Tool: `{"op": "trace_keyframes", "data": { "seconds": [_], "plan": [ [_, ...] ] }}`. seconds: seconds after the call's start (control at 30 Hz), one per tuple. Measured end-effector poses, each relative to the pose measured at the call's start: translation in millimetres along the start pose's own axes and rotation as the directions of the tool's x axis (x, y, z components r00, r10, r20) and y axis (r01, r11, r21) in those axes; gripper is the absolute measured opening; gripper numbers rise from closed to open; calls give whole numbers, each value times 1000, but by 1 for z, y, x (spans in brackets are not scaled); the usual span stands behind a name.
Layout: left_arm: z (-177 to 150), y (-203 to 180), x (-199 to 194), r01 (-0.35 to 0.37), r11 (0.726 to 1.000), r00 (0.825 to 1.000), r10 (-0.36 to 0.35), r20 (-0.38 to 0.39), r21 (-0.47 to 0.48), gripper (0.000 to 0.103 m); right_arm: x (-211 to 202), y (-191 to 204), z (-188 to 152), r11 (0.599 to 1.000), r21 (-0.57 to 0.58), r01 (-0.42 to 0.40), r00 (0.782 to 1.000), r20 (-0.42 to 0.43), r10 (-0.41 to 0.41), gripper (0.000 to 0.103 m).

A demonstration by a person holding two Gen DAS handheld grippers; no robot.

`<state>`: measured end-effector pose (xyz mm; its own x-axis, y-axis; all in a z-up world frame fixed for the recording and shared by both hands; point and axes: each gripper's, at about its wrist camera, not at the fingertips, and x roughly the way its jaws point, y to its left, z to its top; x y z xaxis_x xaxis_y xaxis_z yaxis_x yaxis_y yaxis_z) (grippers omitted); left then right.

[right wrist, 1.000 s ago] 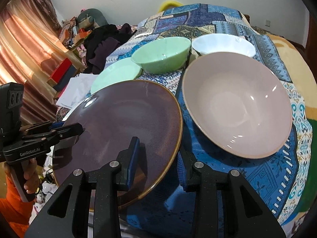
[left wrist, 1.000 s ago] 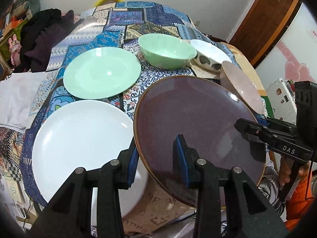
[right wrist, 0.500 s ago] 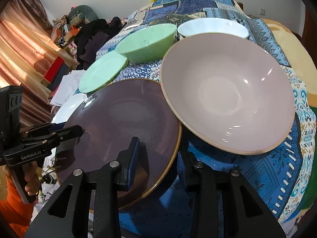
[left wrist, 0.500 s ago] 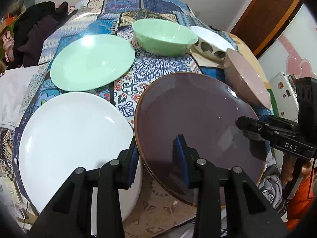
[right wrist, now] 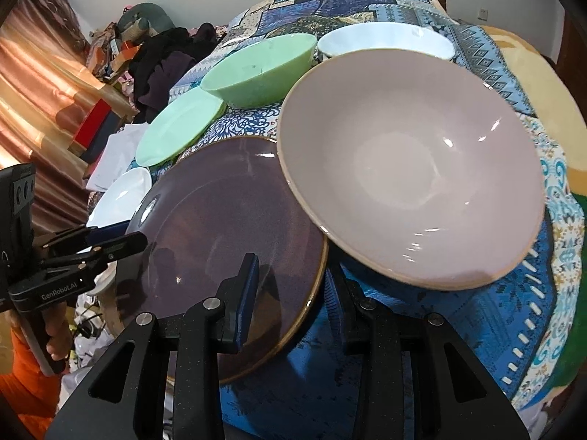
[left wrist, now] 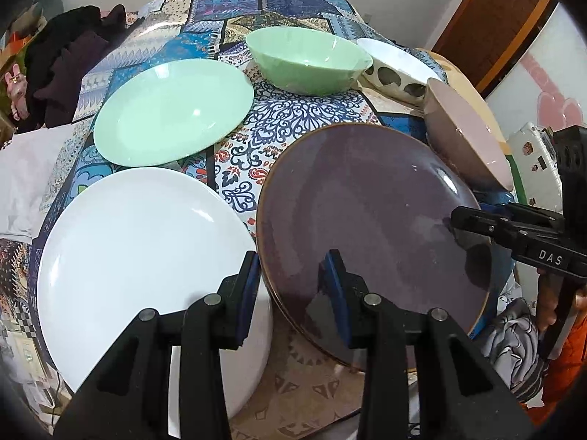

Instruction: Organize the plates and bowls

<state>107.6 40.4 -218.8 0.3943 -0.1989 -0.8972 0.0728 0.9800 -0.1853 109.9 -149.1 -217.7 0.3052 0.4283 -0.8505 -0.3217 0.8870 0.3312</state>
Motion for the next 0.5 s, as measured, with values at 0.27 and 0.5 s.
{"op": "trace_keyframes", "data": {
  "seconds": [0.27, 0.5],
  "plan": [
    [4, 3, -27, -12, 1000, 997, 12, 77, -11, 36, -18, 3, -4, 999, -33, 40, 999, 22, -39, 32],
    [-1, 13, -60, -51, 997, 984, 59, 169, -49, 47, -38, 19, -1, 996, -70, 53, 995, 83, -47, 32]
  ]
}}
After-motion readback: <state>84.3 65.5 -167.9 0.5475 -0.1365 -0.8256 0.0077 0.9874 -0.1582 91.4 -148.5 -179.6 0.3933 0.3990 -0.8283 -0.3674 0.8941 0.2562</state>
